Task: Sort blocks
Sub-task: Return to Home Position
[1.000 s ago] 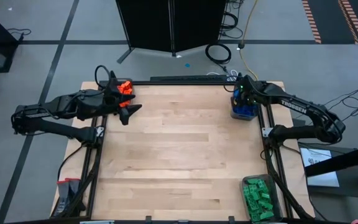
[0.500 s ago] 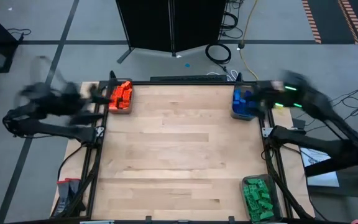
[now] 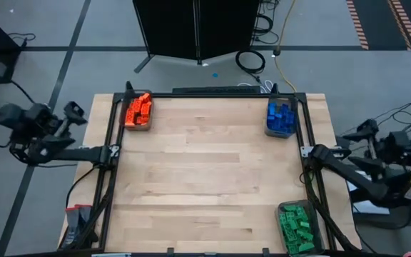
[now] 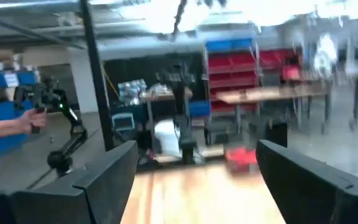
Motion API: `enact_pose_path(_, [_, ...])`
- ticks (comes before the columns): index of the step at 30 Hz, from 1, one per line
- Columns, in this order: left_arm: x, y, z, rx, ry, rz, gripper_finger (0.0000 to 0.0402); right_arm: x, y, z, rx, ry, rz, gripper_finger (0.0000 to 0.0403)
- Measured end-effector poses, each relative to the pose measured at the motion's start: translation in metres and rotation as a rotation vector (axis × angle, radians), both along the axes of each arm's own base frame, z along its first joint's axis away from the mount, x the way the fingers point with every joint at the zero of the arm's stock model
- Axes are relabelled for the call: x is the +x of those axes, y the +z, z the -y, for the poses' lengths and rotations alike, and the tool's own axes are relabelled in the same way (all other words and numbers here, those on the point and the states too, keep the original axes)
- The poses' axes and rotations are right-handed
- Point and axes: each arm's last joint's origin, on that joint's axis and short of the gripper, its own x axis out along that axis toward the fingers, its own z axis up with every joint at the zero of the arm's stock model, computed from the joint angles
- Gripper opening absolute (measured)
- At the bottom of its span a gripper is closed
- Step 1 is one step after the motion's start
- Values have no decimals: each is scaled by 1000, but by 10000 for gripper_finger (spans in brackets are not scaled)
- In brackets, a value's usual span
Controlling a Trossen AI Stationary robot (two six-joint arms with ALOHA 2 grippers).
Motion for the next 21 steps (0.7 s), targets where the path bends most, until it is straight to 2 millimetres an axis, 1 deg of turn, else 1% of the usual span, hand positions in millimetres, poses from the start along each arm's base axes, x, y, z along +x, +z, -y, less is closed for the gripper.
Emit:
enact_pose_path(1, [2, -6, 0, 11, -9, -6, 303, 8, 4, 2, -51, -1, 11, 324])
enact_pose_path(2, [5, -13, 1, 29, -24, -15, 303, 16, 2, 4, -82, 12, 13, 325])
enact_pose_path(4, [10, -25, 3, 59, -73, -2, 303, 27, -13, 5, -93, 43, 15, 325])
enact_pose_path(5, [14, -33, 4, 64, -94, 6, 303, 33, -13, 8, -119, 53, 43, 325])
enact_pose_path(7, [29, -51, 5, 51, -139, 2, 303, 46, -19, 15, -82, 84, 31, 325])
enact_pose_path(8, [37, -56, 5, 42, -165, 14, 303, 54, -25, 22, -38, 88, 11, 325])
enact_pose_path(10, [52, -71, 6, 20, -222, -33, 303, 72, -35, 40, 17, 62, 34, 325])
enact_pose_path(12, [68, -86, 6, -11, -234, -22, 303, 84, -39, 52, 6, 127, 89, 325])
enact_pose_path(14, [84, -105, 6, -35, -234, 12, 303, 90, -39, 61, -46, 170, 184, 325])
enact_pose_path(15, [89, -112, 6, -29, -251, 47, 303, 94, -43, 66, -31, 200, 211, 325])
enact_pose_path(16, [92, -117, 7, -31, -270, 100, 303, 96, -48, 70, -26, 233, 246, 325])
enact_pose_path(18, [97, -128, 7, -48, -296, 161, 303, 97, -54, 70, -61, 325, 331, 325])
enact_pose_path(19, [101, -137, 7, -73, -310, 150, 303, 96, -60, 69, -92, 377, 373, 325])
enact_pose_path(21, [107, -151, 7, -111, -303, 135, 303, 97, -78, 71, -79, 444, 461, 325])
